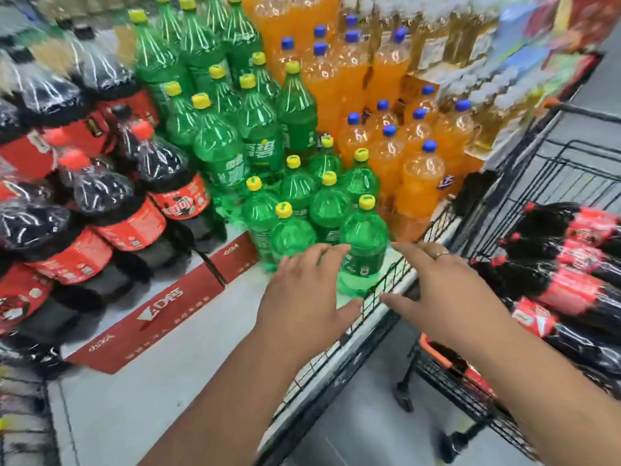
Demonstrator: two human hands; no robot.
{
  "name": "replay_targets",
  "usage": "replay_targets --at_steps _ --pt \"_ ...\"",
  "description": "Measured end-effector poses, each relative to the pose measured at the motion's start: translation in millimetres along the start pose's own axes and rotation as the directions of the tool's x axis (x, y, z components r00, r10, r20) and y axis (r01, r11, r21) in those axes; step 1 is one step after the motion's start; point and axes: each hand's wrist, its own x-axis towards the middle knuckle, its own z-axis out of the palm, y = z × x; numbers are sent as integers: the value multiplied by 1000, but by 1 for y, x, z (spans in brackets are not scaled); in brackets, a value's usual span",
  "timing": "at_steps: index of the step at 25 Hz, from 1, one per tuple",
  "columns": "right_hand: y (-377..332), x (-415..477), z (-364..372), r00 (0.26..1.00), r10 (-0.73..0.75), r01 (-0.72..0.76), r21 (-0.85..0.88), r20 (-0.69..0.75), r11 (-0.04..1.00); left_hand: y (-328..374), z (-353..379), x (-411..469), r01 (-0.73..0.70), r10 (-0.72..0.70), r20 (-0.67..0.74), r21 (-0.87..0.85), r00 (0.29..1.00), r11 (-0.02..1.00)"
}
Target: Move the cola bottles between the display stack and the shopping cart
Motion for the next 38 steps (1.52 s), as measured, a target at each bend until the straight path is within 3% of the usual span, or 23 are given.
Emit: replay_targets --at_steps 5,13,21,27,32,38 --pt "99 -49 -30 989 142 -141 40 -38 989 101 30 28 -155 155 -29 4 987 988" --pt "223 -116 -25 917 395 -390 90 -50 917 206 87 57 -346 349 100 -49 932 937" --pt "269 -107 6 840 540 -542 37 55 840 216 141 106 -397 402 254 -70 880 915" --pt "288 -65 19 786 605 -611 15 125 791 217 174 173 -465 467 401 -108 788 879" --pt "313 -42 20 722 680 -676 -76 127 733 223 194 230 -516 507 454 -115 733 849" --pt "359 -34 18 691 695 -686 -122 200 717 253 237 274 -531 487 499 -62 717 845"
